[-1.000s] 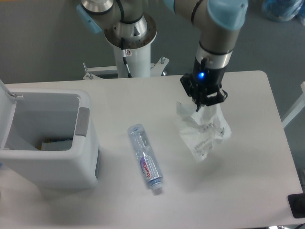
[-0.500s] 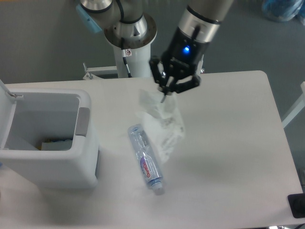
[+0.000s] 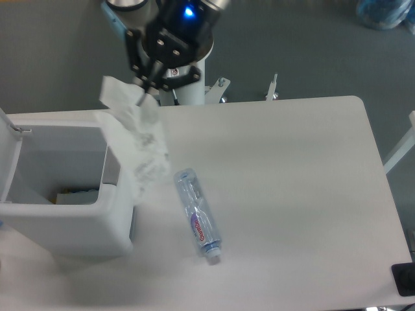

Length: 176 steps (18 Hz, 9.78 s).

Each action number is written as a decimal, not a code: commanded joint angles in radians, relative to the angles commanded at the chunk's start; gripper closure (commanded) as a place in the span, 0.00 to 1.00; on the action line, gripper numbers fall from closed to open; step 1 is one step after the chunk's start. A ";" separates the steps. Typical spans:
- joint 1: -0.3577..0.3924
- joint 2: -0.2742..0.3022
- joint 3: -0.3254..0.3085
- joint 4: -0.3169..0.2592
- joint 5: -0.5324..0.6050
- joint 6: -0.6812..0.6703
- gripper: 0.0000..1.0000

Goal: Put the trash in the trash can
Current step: 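Lift the held bag and carry it over the white trash bin, then lower the bag into the bin and open the gripper, then move the open gripper to the cap end of the water bottle, then close the gripper on the bottle cap and lift the bottle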

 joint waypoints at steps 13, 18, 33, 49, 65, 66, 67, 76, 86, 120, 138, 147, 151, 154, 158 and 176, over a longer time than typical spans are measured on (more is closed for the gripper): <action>-0.149 -0.026 -0.038 0.018 0.000 -0.003 1.00; -0.149 -0.075 -0.061 0.061 0.006 -0.003 1.00; -0.169 -0.178 -0.096 0.233 0.064 -0.066 1.00; -0.252 -0.184 -0.187 0.394 0.172 -0.133 0.93; -0.247 -0.126 -0.187 0.437 0.186 -0.133 0.20; -0.247 -0.123 -0.192 0.437 0.186 -0.133 0.20; -0.247 -0.120 -0.193 0.437 0.186 -0.132 0.20; -0.111 -0.032 -0.209 0.433 0.183 -0.175 0.11; 0.139 -0.113 -0.219 0.437 0.282 -0.248 0.00; -0.015 -0.716 0.058 0.437 0.736 -0.667 0.00; -0.071 -0.796 0.110 0.465 0.736 -0.667 0.00; -0.078 -0.808 0.103 0.468 0.739 -0.666 0.10; -0.080 -0.807 0.100 0.468 0.739 -0.666 0.18; -0.081 -0.808 0.097 0.469 0.739 -0.664 0.22; -0.091 -0.808 0.091 0.471 0.739 -0.661 0.30; -0.091 -0.802 0.081 0.471 0.739 -0.653 0.65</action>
